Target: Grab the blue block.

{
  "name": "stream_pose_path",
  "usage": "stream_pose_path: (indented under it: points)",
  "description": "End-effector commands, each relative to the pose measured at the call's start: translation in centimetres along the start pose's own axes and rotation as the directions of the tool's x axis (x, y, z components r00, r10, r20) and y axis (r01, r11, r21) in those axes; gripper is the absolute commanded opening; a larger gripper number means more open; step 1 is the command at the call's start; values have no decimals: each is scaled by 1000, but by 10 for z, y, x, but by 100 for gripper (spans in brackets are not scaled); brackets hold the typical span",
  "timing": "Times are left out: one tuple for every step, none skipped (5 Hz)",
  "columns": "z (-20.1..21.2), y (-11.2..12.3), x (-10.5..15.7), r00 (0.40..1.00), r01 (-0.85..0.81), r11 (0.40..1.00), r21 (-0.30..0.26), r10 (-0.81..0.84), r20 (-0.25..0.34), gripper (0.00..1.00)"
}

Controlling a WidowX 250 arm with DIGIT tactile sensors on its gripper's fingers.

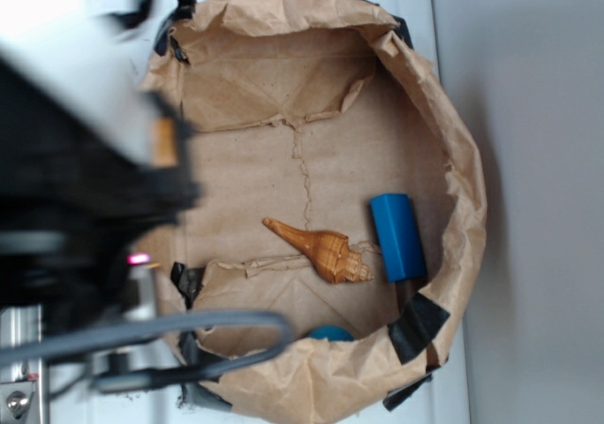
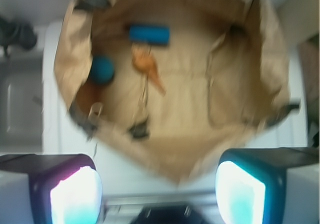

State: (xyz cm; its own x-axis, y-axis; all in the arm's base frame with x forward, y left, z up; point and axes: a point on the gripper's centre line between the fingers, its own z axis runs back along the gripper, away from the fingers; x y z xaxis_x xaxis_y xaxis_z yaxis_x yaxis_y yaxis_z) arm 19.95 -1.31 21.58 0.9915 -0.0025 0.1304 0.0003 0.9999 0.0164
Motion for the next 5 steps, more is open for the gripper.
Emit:
stream_pose_path:
  points:
    - [-31,-4,44,951,309,950,-53,-309,6,100]
    - [-31,-4,44,951,309,950,-53,-309,6,100]
    - [-31,-4,44,951,309,950,-53,-309,6,100]
    - [-31,-4,44,951,309,950,-53,-309,6,100]
    - [-73,14,68,889,451,891,-41,-453,-68,100]
